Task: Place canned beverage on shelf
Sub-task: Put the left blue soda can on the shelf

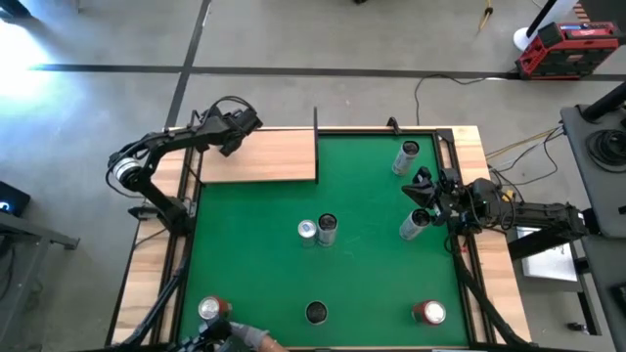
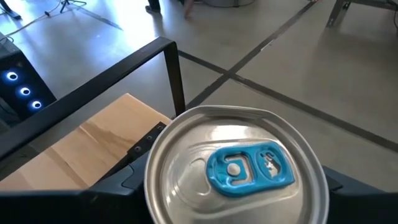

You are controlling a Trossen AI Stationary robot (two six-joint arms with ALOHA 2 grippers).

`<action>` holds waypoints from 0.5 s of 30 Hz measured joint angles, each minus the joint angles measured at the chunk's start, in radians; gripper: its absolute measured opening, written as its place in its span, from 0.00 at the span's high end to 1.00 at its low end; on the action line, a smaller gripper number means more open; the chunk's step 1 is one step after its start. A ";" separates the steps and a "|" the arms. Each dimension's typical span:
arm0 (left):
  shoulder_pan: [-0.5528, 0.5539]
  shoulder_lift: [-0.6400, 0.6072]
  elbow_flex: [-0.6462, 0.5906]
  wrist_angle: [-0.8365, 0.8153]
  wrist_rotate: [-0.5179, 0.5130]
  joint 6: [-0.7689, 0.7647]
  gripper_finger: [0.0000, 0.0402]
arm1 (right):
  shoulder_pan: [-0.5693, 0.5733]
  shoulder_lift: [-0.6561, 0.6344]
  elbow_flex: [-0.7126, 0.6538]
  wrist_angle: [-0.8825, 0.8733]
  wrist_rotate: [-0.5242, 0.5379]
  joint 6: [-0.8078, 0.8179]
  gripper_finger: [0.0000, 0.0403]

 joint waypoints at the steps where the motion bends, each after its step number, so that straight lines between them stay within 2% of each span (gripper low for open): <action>1: 0.000 0.000 0.000 -0.001 0.001 -0.006 0.45 | 0.000 0.000 0.000 0.000 0.000 0.000 0.97; 6: -0.006 -0.001 0.000 -0.025 0.022 -0.014 0.41 | 0.000 0.000 0.000 0.000 0.000 0.000 0.97; 11: -0.016 0.005 -0.006 -0.094 0.115 -0.064 0.37 | 0.000 0.000 0.000 0.000 0.000 0.000 0.97; 15: -0.015 0.006 -0.006 -0.107 0.122 -0.074 0.35 | 0.000 0.000 0.000 0.000 0.000 0.000 0.97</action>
